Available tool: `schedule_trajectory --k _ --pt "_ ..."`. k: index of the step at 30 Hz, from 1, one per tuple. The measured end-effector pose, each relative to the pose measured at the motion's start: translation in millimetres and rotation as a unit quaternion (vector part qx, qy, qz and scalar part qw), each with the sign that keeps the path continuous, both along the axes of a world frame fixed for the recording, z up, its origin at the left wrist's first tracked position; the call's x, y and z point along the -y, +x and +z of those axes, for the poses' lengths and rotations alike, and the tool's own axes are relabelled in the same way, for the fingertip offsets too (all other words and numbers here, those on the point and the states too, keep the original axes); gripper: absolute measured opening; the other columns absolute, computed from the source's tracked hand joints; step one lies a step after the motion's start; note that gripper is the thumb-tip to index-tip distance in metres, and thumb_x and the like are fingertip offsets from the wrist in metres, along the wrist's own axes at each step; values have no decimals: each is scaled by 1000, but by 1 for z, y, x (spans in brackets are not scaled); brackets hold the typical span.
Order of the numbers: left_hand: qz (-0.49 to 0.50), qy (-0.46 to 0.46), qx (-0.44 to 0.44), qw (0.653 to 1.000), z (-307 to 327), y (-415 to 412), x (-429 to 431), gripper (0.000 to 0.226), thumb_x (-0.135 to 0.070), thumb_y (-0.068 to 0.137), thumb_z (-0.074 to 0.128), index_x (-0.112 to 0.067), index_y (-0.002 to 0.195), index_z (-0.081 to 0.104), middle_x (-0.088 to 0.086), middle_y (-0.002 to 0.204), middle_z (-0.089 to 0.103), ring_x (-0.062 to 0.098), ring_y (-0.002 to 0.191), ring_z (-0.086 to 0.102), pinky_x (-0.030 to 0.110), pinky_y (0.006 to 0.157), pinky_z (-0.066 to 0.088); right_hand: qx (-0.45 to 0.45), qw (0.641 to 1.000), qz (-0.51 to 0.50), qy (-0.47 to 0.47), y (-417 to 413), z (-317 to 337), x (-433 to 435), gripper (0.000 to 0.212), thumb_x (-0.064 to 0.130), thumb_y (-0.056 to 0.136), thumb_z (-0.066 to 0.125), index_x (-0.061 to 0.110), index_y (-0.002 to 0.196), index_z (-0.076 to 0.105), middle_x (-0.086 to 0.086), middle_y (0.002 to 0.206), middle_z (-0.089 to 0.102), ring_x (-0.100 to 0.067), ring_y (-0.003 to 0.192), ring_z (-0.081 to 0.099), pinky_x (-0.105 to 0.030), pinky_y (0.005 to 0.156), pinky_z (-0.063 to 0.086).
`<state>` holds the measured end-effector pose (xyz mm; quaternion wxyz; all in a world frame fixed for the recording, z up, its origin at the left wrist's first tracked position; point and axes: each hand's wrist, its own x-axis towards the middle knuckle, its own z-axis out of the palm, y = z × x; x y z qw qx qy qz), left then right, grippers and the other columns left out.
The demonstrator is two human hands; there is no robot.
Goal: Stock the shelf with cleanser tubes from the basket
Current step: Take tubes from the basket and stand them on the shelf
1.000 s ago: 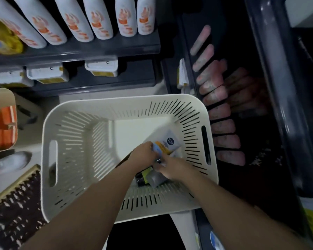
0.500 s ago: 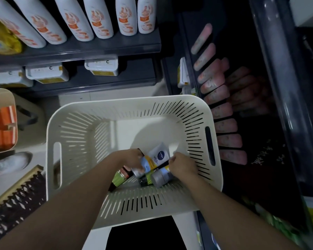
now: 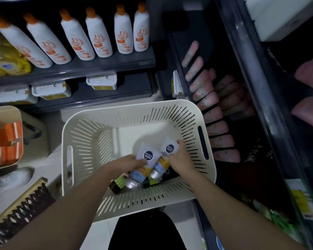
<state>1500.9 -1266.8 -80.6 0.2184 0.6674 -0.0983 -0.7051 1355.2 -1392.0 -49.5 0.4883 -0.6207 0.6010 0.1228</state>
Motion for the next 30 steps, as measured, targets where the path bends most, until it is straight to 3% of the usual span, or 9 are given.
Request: schedule_trajectory --k 2,6,10,12,18,21,24,28,30 --pt "47 -27 12 998 17 3 -1 27 -34 96 54 -10 104 64 10 98 72 28 91 67 41 86 52 10 999 5 -30 -2 14 -1 43 12 92 44 18 134 34 -8 115 59 -28 97 57 -35 78 48" --pt "141 -103 66 982 51 -1 -2 10 -19 96 55 -18 106 57 1 91 68 19 78 65 26 62 50 78 990 7 -115 -7 48 -2 29 16 99 41 14 128 42 -6 106 59 -24 92 55 -31 74 41" --pt "197 -174 93 960 92 -13 -3 17 -11 94 57 -14 111 59 4 96 69 17 76 65 30 65 53 172 968 -19 -182 -17 87 -2 12 26 88 54 23 100 55 -8 94 70 -31 89 65 -46 82 52" --pt "207 -197 104 953 116 -23 -3 11 -16 98 52 -15 105 60 3 91 68 16 73 63 26 58 53 217 956 -45 -194 -28 108 -3 17 36 80 55 21 89 52 -6 89 71 -29 86 66 -50 80 53" --pt "206 -276 151 927 193 -59 1 16 -17 99 50 -10 105 62 13 93 62 23 83 59 38 69 57 295 911 -85 -275 -76 175 -15 20 13 85 64 28 76 54 -2 84 72 -20 81 67 -44 80 55" --pt "203 -341 171 902 230 -82 -2 10 -10 98 51 -8 104 59 9 79 59 20 72 57 33 59 57 308 892 -96 -316 -103 203 -23 7 31 78 63 25 80 59 -2 85 72 -24 83 68 -48 80 54" --pt "188 -395 198 877 262 -105 -7 9 -6 95 54 -11 102 55 5 83 61 17 67 57 37 62 56 297 884 -115 -342 -136 233 -31 21 41 73 57 27 88 63 1 86 73 -27 78 68 -50 73 56" --pt "146 -450 198 858 296 -133 -10 8 -1 92 58 -3 99 54 8 92 67 18 75 64 32 57 56 316 855 -134 -388 -179 268 -41 6 23 82 68 25 79 63 4 73 72 -20 70 69 -46 69 56" --pt "118 -477 190 850 313 -147 -9 6 -1 91 59 -4 94 54 9 92 67 19 76 64 32 58 56 321 835 -160 -417 -201 284 -44 26 9 81 71 31 75 60 9 68 70 -14 69 68 -43 71 56"
